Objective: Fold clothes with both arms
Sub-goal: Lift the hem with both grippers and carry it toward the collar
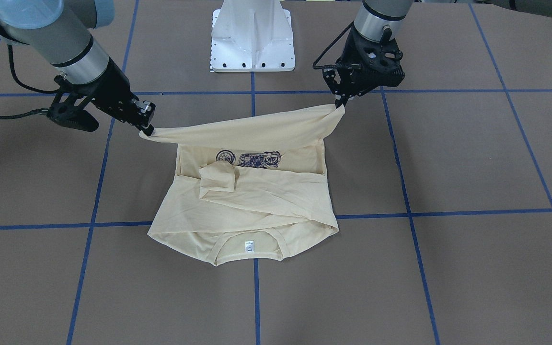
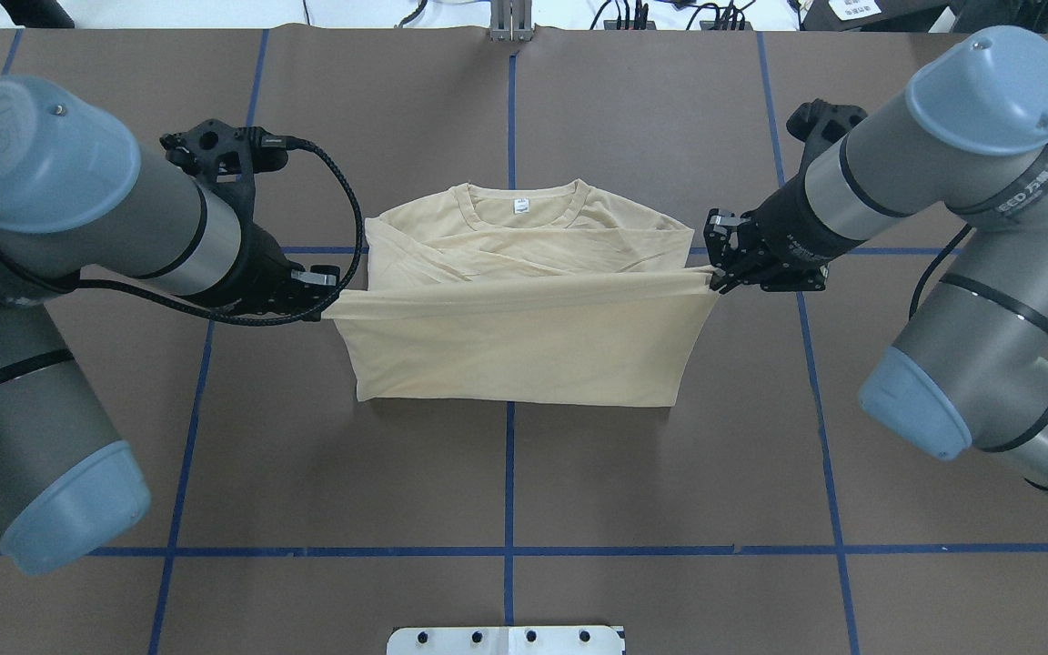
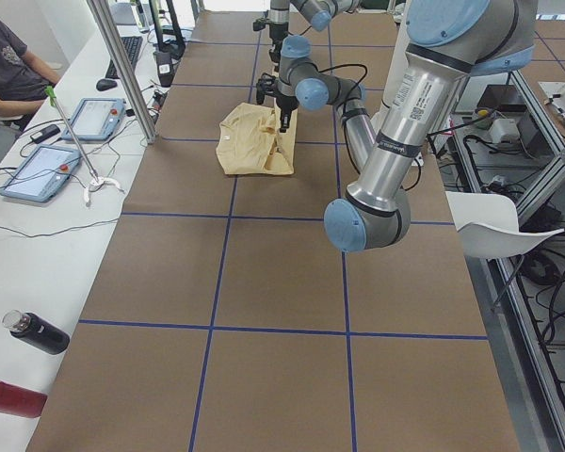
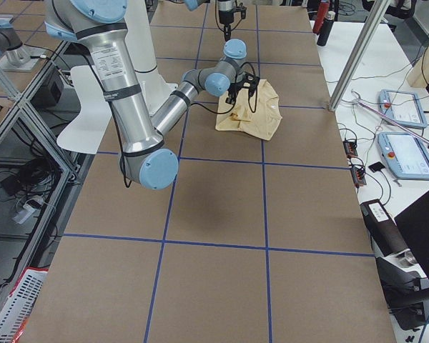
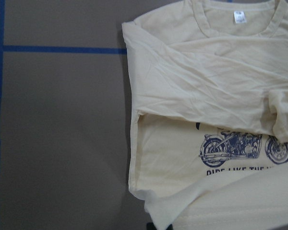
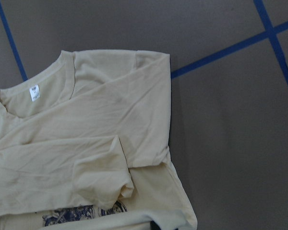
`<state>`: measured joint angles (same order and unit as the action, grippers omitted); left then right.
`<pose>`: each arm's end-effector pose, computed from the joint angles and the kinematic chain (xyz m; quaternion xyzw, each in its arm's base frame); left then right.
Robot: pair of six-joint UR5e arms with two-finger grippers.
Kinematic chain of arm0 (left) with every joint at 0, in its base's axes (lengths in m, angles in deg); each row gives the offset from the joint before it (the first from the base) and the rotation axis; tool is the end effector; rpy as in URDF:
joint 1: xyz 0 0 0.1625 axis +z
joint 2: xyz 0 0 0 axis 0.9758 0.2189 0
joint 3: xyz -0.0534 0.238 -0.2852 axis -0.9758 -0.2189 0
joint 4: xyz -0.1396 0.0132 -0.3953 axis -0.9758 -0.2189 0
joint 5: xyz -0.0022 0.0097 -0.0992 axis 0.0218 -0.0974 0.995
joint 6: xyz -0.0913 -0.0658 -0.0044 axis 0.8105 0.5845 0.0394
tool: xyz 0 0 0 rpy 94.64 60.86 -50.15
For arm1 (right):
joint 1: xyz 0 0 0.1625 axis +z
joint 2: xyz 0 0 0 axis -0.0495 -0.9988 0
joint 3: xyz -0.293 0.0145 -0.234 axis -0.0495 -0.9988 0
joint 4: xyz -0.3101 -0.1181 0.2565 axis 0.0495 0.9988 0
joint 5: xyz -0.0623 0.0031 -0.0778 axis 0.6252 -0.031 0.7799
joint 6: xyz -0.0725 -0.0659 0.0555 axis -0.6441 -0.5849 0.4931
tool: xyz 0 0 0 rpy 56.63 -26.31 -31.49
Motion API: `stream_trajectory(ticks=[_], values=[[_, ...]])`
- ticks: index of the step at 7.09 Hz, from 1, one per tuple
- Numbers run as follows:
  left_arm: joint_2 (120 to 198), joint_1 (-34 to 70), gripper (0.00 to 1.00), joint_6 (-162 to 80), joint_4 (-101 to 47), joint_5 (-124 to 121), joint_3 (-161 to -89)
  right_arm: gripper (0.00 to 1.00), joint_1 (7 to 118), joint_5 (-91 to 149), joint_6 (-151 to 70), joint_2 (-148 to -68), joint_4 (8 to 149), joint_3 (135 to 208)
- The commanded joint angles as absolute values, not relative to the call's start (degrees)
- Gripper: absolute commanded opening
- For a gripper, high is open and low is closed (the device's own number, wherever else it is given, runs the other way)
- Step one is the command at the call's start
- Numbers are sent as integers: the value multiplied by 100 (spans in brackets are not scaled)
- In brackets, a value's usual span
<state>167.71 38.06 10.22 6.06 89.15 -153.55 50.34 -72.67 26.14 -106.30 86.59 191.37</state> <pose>0.3566 -0.4087 0.1458 0.0724 0.4510 -0.0342 0.8889 -0.3265 -0.4590 0.2128 -0.0567 -0.4805 0.1829 0.8558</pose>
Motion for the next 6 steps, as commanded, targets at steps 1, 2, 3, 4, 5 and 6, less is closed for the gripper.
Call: stream_trajectory(ticks=[1, 2, 3, 4, 5, 6], values=[[16925, 3544, 0, 1015, -7, 8915, -14620, 0, 5363, -7283, 2533, -10214, 8659, 18678], [16943, 3334, 0, 998, -80, 8933, -14547, 0, 5433, -7283, 2490, -9977, 8659, 18389], [16978, 3167, 0, 981, -89, 8985, -14520, 0, 5469, -7283, 2420, -9705, 8650, 18047], [17065, 3139, 0, 972, -220, 8977, -14328, 0, 5469, -7266, 2384, -9336, 8641, 17573], [17161, 3148, 0, 1041, -804, 8977, -13848, 0, 5469, -7248, 2366, -9159, 8145, 17003], [17293, 3148, 0, 1077, -1576, 8977, -13190, 0, 5487, -7239, 2366, -9157, 7548, 16554]])
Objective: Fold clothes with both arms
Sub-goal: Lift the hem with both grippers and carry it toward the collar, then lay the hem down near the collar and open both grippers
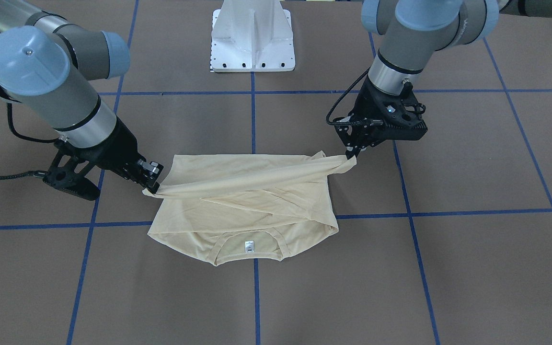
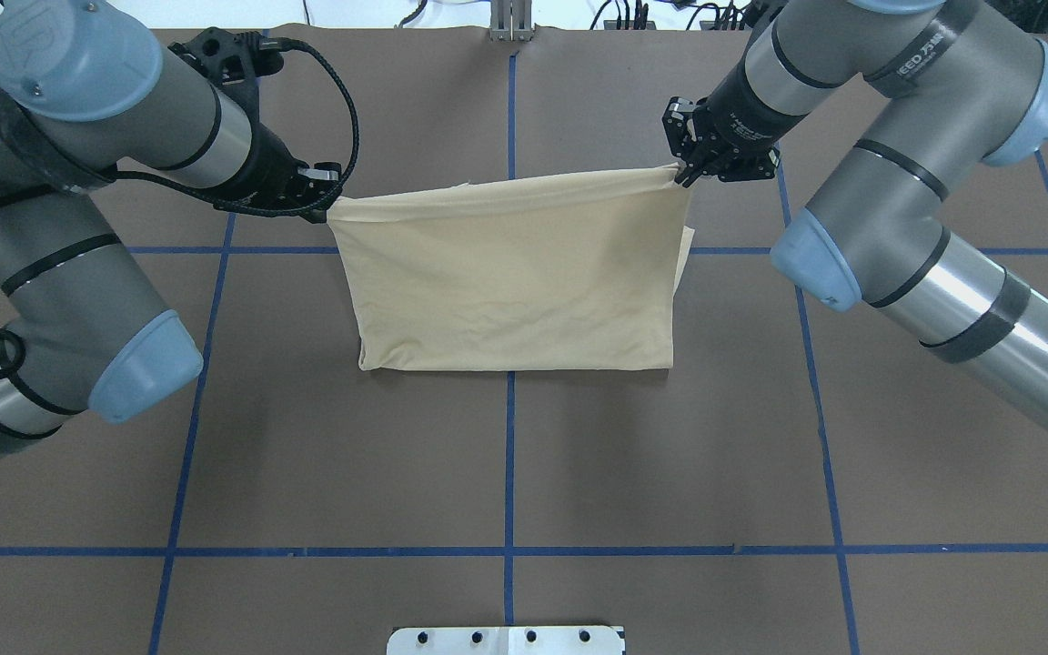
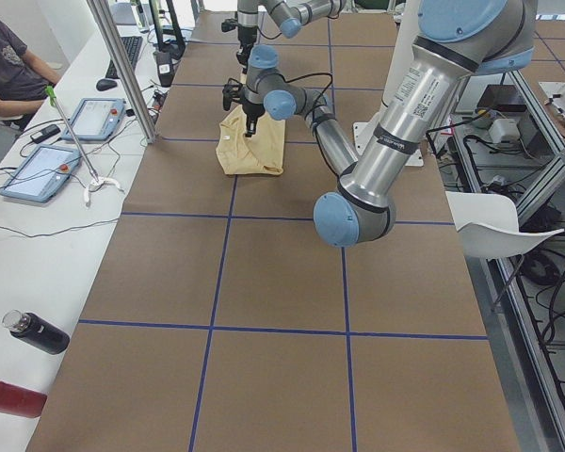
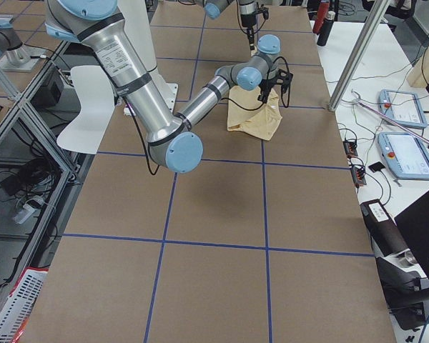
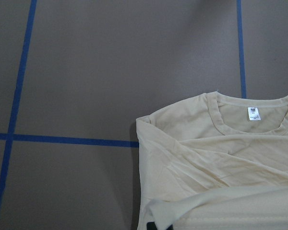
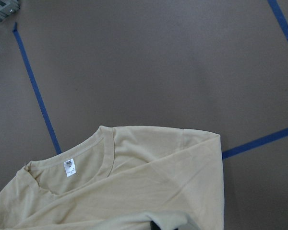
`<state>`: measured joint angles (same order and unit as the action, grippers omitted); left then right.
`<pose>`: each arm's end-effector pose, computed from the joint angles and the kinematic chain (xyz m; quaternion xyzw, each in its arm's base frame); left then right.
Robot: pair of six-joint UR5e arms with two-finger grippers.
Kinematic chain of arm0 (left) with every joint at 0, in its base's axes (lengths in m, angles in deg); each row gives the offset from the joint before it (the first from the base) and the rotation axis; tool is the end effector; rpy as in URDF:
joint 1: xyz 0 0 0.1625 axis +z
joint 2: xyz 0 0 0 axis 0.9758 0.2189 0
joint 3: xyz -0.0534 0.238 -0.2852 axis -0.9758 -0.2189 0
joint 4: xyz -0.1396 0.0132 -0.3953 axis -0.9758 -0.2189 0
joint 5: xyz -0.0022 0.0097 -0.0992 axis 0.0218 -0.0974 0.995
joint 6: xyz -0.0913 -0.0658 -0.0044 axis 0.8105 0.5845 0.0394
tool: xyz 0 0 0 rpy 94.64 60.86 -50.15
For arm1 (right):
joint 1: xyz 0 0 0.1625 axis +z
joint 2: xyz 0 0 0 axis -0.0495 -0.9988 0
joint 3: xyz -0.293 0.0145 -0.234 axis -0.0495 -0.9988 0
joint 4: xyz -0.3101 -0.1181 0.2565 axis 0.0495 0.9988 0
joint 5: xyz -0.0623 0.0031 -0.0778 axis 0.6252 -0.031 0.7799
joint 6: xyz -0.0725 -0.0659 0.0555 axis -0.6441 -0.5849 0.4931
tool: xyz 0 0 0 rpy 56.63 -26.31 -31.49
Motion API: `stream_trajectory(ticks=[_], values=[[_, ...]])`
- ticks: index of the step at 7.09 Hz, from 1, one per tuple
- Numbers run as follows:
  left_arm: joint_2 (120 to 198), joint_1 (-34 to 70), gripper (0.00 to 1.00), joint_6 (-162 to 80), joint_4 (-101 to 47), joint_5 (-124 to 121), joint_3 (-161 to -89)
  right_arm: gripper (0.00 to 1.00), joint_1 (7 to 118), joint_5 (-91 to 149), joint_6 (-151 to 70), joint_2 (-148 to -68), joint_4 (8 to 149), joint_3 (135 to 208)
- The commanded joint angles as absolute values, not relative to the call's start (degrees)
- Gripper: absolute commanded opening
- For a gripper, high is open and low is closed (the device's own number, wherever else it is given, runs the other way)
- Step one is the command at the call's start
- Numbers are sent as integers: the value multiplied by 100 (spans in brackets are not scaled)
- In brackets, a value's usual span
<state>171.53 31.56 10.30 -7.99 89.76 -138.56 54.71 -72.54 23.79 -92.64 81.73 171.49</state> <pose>0.3656 -0.5040 0.1735 0.1079 0.4654 -0.0764 0.8752 -0.3566 -0.5670 0.2049 -0.0340 -0.4745 0.2032 0.8558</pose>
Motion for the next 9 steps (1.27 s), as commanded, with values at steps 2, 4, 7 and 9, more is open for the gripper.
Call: stream_trajectory(ticks=[2, 4, 7, 9], values=[[17470, 3148, 0, 1226, -2589, 8968, -12125, 0, 5487, -7213, 2349, -9078, 7455, 16260], [17488, 3156, 0, 1218, -3118, 8942, -11482, 0, 5461, -7213, 2340, -8815, 7376, 15691], [17610, 3157, 0, 1226, -3500, 8942, -11171, 0, 5390, -7213, 2349, -8701, 6602, 14767], [17785, 3165, 0, 1226, -3508, 8942, -10892, 0, 5346, -7204, 2340, -8656, 6602, 14695]])
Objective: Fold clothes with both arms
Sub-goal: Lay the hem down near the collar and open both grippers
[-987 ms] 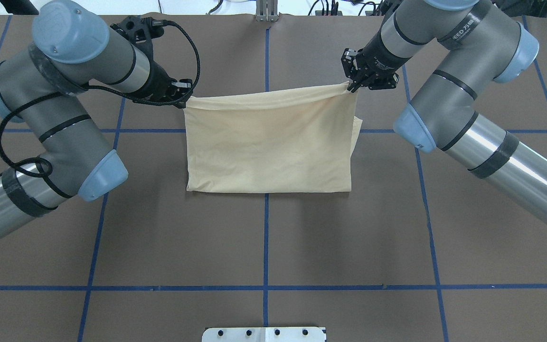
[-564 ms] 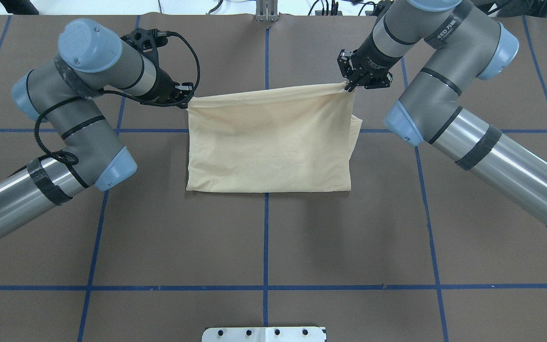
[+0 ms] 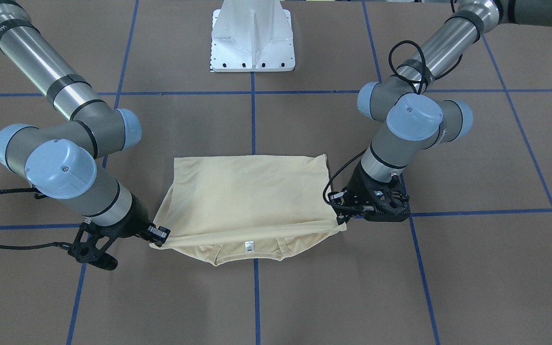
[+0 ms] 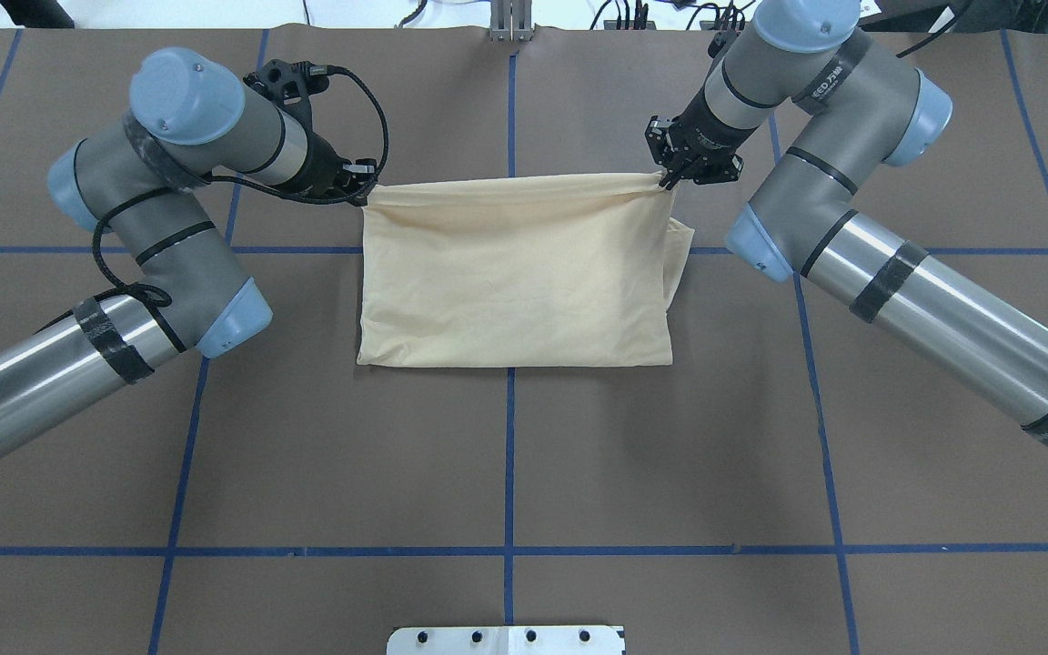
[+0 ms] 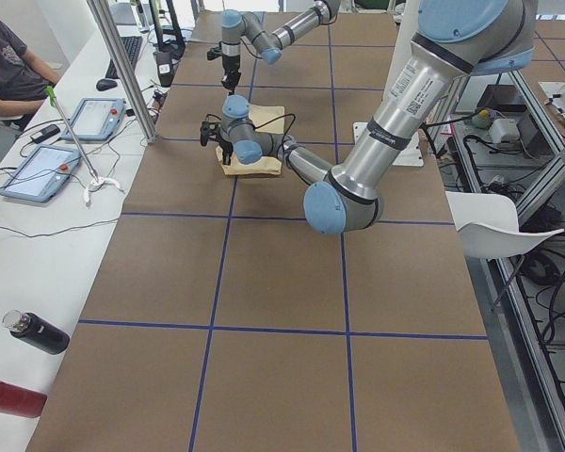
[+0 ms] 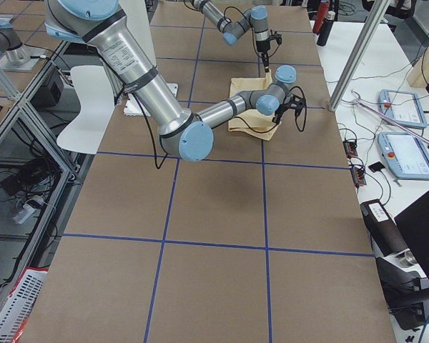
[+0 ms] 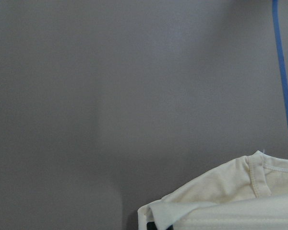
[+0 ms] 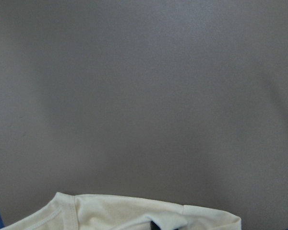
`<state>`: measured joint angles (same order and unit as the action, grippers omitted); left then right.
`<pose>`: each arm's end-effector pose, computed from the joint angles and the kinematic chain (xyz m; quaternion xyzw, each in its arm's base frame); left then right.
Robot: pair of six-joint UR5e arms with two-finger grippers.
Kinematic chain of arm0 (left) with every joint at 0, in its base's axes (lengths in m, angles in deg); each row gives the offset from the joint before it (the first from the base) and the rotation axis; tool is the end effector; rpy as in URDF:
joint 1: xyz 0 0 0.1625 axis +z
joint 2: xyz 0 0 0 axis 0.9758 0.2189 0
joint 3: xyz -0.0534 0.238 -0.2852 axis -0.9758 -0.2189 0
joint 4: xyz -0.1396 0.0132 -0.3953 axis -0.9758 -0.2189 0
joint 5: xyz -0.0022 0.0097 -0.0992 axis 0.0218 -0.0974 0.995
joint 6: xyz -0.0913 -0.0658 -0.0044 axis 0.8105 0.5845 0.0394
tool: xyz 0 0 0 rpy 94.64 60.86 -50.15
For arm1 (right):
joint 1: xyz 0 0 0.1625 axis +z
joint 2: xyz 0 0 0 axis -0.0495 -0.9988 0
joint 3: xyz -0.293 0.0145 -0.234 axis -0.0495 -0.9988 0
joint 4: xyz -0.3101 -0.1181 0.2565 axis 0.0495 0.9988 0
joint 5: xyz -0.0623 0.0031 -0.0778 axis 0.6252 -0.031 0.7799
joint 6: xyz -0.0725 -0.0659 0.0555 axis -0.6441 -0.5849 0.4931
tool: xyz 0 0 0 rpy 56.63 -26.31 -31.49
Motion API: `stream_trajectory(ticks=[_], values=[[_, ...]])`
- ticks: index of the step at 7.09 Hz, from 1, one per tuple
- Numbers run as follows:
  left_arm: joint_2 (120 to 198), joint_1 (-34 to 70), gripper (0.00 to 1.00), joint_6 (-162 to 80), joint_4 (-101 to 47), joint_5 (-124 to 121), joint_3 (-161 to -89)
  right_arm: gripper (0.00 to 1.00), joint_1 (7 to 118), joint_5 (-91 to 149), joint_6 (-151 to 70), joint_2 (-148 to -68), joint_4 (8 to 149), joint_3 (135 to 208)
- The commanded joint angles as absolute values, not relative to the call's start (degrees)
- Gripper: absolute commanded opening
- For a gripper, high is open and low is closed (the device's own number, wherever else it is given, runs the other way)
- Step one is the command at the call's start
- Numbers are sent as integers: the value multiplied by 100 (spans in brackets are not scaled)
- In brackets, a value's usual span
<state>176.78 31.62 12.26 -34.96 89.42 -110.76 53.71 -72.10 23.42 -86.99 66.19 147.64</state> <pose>0.4466 -0.5871 0.2704 0.1235 0.4917 -0.0821 0.8580 -0.4238 -0.6323 0.2978 -0.0461 -0.4568 0.2037 0.8647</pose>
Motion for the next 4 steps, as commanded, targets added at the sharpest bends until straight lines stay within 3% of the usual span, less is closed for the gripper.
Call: stream_trajectory(ticks=[1, 4], values=[[17830, 3183, 0, 1218, -3517, 8933, -10837, 0, 5277, -7160, 2340, -8621, 6602, 14694], [17830, 3279, 0, 1191, -3508, 8933, -10845, 0, 5136, -7090, 2331, -8638, 6549, 14712]])
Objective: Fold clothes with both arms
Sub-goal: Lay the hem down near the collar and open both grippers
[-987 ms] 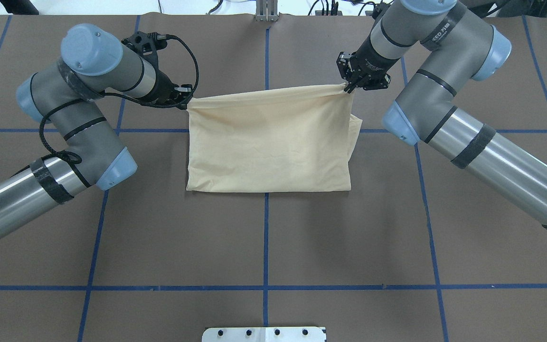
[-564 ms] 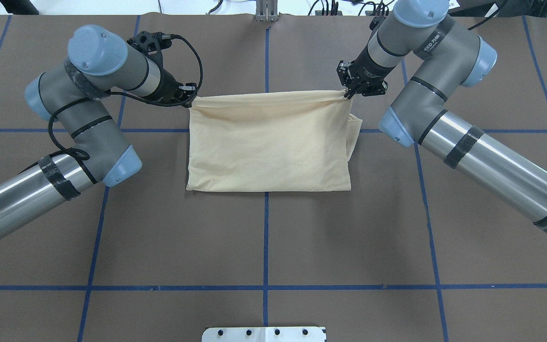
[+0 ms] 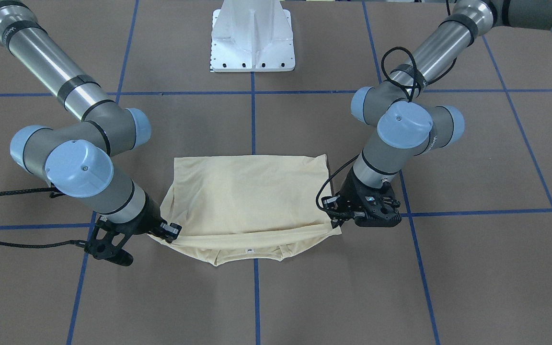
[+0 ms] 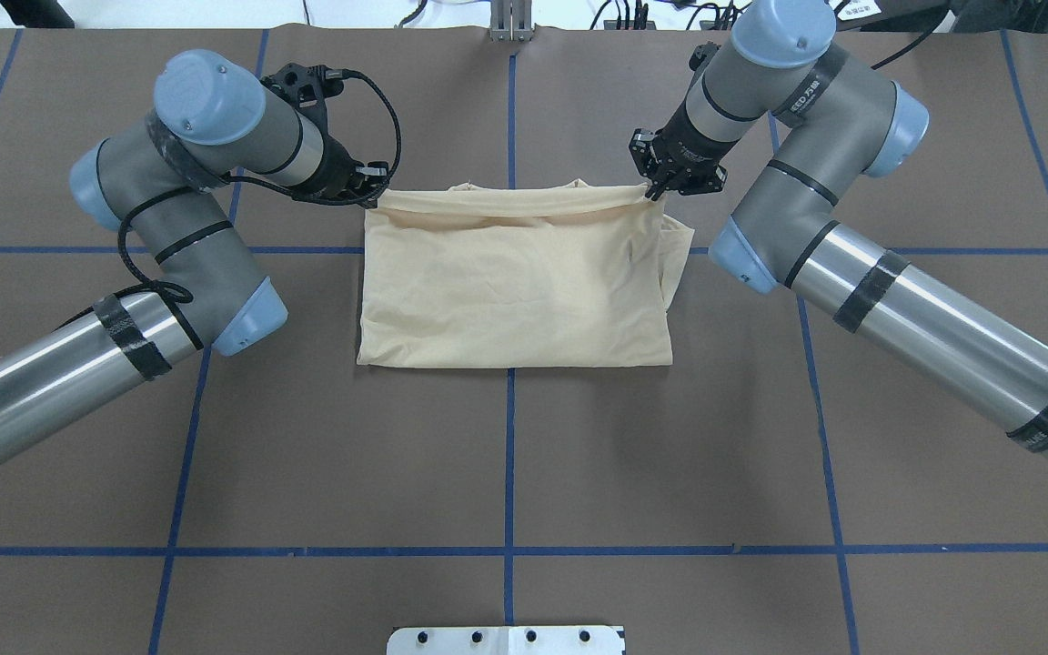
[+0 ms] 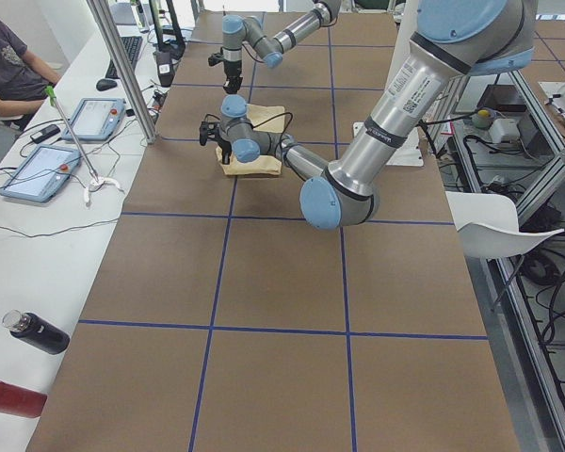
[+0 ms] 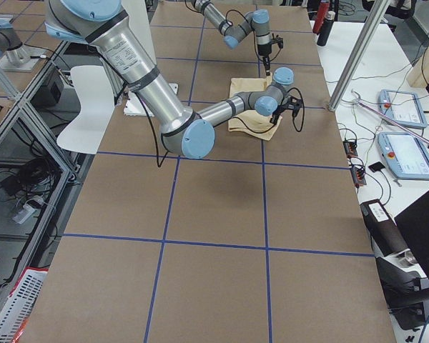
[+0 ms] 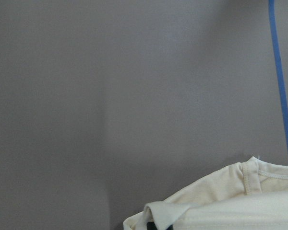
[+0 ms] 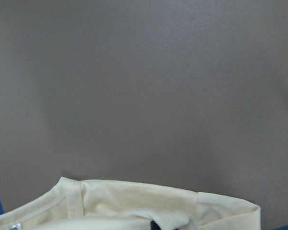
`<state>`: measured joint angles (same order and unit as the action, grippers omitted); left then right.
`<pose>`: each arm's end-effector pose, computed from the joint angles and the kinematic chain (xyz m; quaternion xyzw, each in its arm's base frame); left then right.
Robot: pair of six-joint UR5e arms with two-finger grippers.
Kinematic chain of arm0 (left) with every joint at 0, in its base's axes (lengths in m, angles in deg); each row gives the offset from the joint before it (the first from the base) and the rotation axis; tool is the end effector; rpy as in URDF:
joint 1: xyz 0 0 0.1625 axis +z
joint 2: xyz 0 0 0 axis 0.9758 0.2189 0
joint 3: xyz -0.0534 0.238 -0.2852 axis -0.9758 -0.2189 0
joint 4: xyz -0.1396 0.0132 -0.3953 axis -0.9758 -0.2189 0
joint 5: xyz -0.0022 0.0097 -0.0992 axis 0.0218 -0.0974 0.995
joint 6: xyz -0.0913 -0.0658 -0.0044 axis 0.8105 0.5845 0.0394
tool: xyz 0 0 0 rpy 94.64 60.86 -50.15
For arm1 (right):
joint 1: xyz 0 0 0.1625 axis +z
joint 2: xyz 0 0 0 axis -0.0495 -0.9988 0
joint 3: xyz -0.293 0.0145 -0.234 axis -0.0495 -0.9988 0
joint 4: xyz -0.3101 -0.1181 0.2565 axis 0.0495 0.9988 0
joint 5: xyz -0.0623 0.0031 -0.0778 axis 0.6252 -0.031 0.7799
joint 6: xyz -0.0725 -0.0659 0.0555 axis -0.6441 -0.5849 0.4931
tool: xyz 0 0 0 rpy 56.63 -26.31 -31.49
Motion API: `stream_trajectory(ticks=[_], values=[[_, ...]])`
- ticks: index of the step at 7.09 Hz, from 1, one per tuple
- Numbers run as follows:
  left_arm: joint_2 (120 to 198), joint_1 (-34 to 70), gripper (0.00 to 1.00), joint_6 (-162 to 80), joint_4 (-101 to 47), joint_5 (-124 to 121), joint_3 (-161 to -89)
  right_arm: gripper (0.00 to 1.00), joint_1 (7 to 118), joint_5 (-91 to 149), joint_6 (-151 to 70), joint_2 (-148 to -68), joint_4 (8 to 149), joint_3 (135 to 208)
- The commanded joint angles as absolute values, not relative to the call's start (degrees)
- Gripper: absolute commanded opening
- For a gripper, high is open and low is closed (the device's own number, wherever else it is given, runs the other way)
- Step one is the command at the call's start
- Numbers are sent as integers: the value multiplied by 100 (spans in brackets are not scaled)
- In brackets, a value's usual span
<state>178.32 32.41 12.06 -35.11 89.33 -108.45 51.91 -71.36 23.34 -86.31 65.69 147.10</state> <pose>0.4619 -0.5884 0.2707 0.1186 0.4885 -0.0764 0.8611 -0.4448 -0.6221 0.2929 -0.0447 -0.4579 0.1902 0.8673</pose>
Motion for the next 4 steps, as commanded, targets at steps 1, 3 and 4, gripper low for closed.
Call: stream_trajectory(ticks=[1, 3, 4], values=[[17813, 3280, 0, 1174, -3508, 8933, -10854, 0, 5127, -7046, 2331, -8656, 6549, 14703], [17804, 3280, 86, 1121, -3508, 8933, -10880, 59, 5135, -7020, 2331, -8700, 6549, 14703], [17821, 3271, 100, 1130, -3491, 8933, -11107, 100, 5170, -6993, 2340, -8682, 6541, 14712]])
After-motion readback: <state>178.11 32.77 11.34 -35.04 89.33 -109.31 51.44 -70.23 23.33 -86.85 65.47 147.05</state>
